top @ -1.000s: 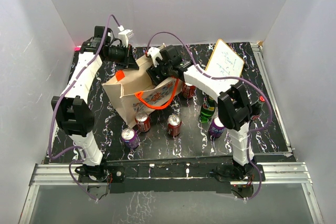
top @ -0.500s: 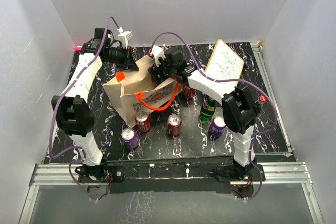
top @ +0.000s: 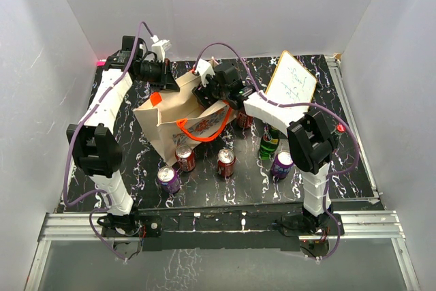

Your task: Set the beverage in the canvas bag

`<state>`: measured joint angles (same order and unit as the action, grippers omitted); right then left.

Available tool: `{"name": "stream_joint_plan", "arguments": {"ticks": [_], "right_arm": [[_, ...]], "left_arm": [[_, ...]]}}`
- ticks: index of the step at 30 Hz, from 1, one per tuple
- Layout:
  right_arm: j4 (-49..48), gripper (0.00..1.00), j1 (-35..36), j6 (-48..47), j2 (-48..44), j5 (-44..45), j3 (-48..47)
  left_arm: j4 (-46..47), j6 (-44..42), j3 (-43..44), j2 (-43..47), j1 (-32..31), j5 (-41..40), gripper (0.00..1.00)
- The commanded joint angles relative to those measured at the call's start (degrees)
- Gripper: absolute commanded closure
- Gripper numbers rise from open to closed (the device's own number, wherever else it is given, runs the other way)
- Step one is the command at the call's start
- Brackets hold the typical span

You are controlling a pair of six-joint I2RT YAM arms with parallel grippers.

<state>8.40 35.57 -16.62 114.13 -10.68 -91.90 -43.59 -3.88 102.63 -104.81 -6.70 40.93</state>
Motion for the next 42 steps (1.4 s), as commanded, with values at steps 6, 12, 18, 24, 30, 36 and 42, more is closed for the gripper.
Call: {"name": "stream_joint_plan", "arguments": {"ticks": [6,12,18,24,30,36,42], "right_arm": [[-3.93,0.92,-0.49,-0.84,-1.01,1.86,-1.15],[-4.01,0.92,-0.45,-1.31,-0.22,2.08,0.60],[-4.09,0.92,-0.55,-2.35,-0.11,0.44,2.73],[-3.92,0.92,-0.55,-1.45,1.16,0.14,1.90],[-3.19,0.92,-0.55,0.07,3.84,0.56,-0.47],[-3.48,0.89,-0.55,0.04,6.72,1.40,-2.38],[-3.40,0.82,-0.46,-0.69,8.50,2.29,-3.11]], "left_arm": [[-0.62,1.36,1.10,0.40,1.36,-0.77,1.00],[-0.27,2.22,0.06,0.44,1.77,-2.03,1.00],[0.53,1.25,0.01,0.54,1.78,-6.38,1.00],[-0.35,-0.56,-0.19,-0.39,1.78,-4.70,1.00],[-0.51,-2.40,-2.20,-0.38,1.78,-2.56,1.00],[-1.11,-2.79,-2.72,-1.21,1.78,-1.01,1.00],[-1.49,-3.19,-2.18,-2.09,1.81,-0.67,1.00]]}}
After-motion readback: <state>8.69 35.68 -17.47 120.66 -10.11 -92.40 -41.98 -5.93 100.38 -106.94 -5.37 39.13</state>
